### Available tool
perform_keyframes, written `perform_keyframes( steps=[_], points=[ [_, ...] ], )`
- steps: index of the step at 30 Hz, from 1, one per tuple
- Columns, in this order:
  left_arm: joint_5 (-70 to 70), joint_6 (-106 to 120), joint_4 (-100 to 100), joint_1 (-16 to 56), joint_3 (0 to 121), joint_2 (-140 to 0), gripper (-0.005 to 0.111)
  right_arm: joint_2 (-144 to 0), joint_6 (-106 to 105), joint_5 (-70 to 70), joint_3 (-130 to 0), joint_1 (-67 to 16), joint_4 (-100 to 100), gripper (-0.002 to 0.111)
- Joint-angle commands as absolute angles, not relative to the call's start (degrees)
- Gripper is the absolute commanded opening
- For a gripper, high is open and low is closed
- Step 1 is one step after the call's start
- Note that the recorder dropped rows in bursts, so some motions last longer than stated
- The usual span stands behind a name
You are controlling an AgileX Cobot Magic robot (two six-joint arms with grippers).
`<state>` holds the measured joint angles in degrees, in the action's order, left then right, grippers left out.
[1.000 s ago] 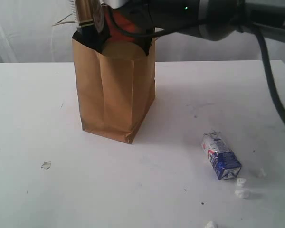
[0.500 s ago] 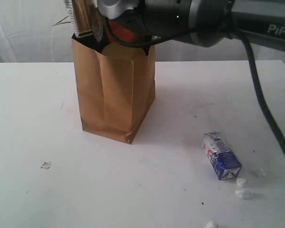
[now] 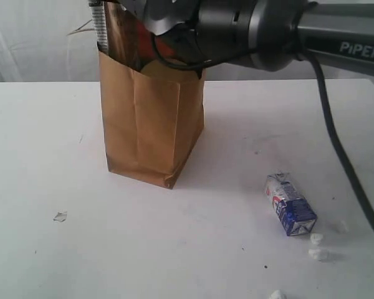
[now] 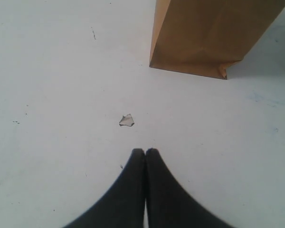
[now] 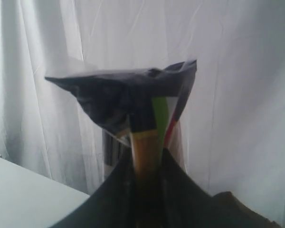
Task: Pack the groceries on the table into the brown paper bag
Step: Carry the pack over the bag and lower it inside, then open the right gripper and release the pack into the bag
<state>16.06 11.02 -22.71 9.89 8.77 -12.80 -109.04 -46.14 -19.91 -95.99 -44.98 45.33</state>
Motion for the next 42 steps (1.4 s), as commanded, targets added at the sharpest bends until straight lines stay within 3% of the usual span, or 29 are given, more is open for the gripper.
perform_keyframes(
  steps=[1, 6, 12, 36, 42],
  points=[
    [16.2, 10.7, -23.1, 10.1, 8.6, -12.4, 0.000, -107.6, -46.0, -26.3, -96.6, -44.2, 43.0, 0.000],
    [16.2, 10.7, -23.1, 10.1, 8.6, -12.4, 0.000, -107.6, -41.6, -26.5, -96.6, -43.8, 41.1, 0.000],
    [16.2, 10.7, -23.1, 10.1, 8.6, -12.4, 0.000, -109.3, -41.7, -17.1, -96.6, -43.8, 41.1, 0.000],
    [16.2, 10.7, -23.1, 10.1, 8.6, -12.4, 0.000, -115.5, -41.7, -17.9, -96.6, -43.8, 41.4, 0.000],
    [16.2, 10.7, -23.1, 10.1, 8.6, -12.4, 0.000, -115.5, -41.7, -16.6, -96.6, -43.8, 41.4, 0.016]
  ],
)
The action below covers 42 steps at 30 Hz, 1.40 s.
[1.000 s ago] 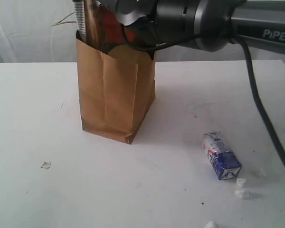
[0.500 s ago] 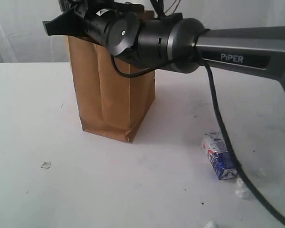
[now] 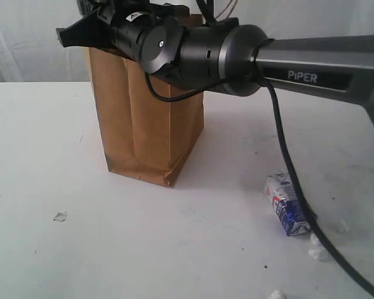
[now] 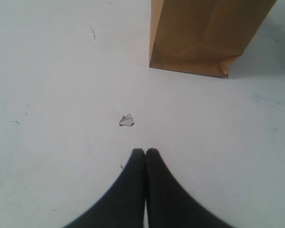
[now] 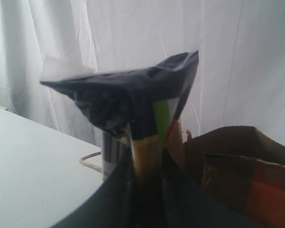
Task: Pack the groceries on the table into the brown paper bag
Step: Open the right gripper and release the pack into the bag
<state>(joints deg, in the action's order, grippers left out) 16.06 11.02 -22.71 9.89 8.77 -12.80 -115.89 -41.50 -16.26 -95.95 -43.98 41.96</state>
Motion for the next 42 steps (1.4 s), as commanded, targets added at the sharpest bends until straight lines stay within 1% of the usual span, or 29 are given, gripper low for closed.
perform_keyframes(
  steps=[1, 2, 4, 10, 17, 22, 31, 42],
  points=[
    [16.2, 10.7, -23.1, 10.1, 8.6, -12.4, 0.000, -115.5, -41.7, -16.6, -96.6, -43.8, 41.4, 0.019],
    [16.2, 10.7, -23.1, 10.1, 8.6, -12.4, 0.000, -115.5, -41.7, -16.6, -96.6, -43.8, 41.4, 0.022],
    [16.2, 10.7, -23.1, 10.1, 8.6, -12.4, 0.000, -115.5, -41.7, -16.5, -96.6, -43.8, 41.4, 0.025],
    [16.2, 10.7, -23.1, 10.1, 8.6, -12.4, 0.000, -115.5, -41.7, -15.7, -96.6, -43.8, 41.4, 0.025],
    [16.2, 10.7, -23.1, 10.1, 8.6, -12.4, 0.000, -115.5, -41.7, -11.3, -96.6, -43.8, 41.5, 0.026],
    [16.2, 10.7, -23.1, 10.1, 8.6, -12.4, 0.000, -115.5, -42.3, -10.4, -96.6, -43.3, 41.5, 0.039],
    [16.2, 10.7, -23.1, 10.1, 8.6, -12.4, 0.000, -115.5, -42.3, -5.2, -96.6, -41.5, 41.5, 0.039],
    [16.2, 10.7, -23.1, 10.1, 8.6, -12.4, 0.000, -113.0, -42.3, -6.4, -96.6, -41.5, 41.4, 0.039]
  ],
)
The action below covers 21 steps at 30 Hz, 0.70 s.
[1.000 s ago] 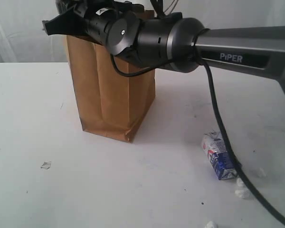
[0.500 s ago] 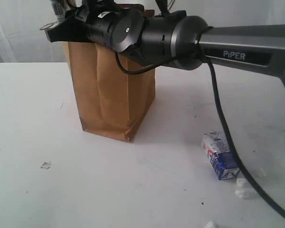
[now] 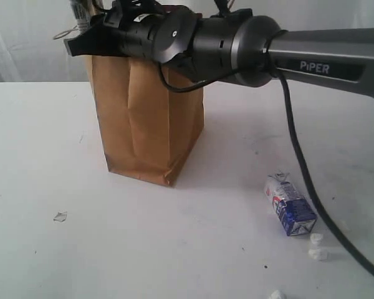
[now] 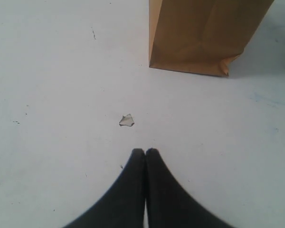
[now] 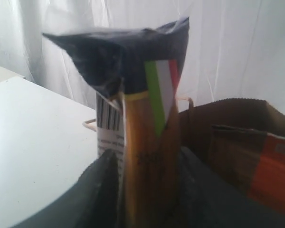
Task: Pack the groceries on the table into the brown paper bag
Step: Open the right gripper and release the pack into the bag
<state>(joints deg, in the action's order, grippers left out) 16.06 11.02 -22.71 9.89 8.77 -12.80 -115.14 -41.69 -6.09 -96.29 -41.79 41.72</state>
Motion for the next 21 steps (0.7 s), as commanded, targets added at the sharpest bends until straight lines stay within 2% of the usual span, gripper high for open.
perform_keyframes(
  steps=[1, 21],
  points=[
    [16.2, 10.7, -23.1, 10.1, 8.6, -12.4, 0.000, -112.6, -42.3, -6.5, -96.6, -41.5, 41.4, 0.039],
    [16.2, 10.7, -23.1, 10.1, 8.6, -12.4, 0.000, -111.4, -42.3, -6.0, -96.6, -41.6, 41.4, 0.039]
  ],
)
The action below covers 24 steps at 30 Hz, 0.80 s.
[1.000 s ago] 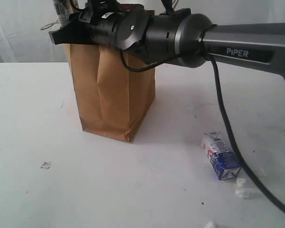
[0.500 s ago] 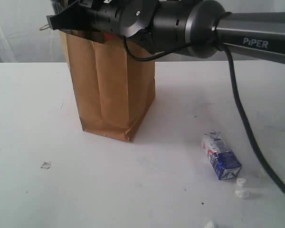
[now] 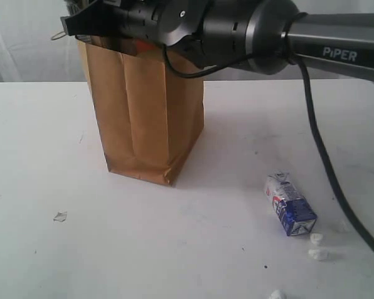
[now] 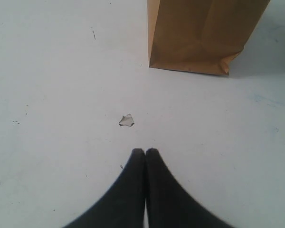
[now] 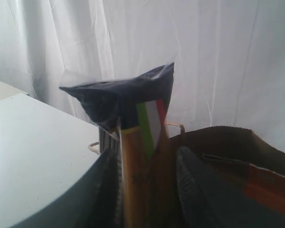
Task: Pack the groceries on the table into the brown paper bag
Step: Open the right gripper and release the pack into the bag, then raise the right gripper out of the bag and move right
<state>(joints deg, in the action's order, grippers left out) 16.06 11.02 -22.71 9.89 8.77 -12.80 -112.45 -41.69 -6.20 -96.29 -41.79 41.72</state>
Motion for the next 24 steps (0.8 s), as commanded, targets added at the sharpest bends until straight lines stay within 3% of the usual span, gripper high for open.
perform_keyframes(
  steps=[1, 11, 18, 24],
  points=[
    [16.2, 10.7, -23.1, 10.1, 8.6, -12.4, 0.000, -110.9, -42.3, -5.2, -96.6, -41.6, 41.4, 0.039],
    [16.2, 10.7, -23.1, 10.1, 8.6, -12.4, 0.000, -106.3, -42.3, -1.0, -96.6, -41.6, 41.5, 0.037],
    [16.2, 10.7, -23.1, 10.1, 8.6, -12.4, 0.000, -102.4, -42.3, 15.1, -96.6, -41.6, 32.0, 0.000],
    [16.2, 10.7, -23.1, 10.1, 8.6, -12.4, 0.000, -98.7, -41.4, 21.6, -96.6, -40.8, 17.4, 0.000]
  ],
)
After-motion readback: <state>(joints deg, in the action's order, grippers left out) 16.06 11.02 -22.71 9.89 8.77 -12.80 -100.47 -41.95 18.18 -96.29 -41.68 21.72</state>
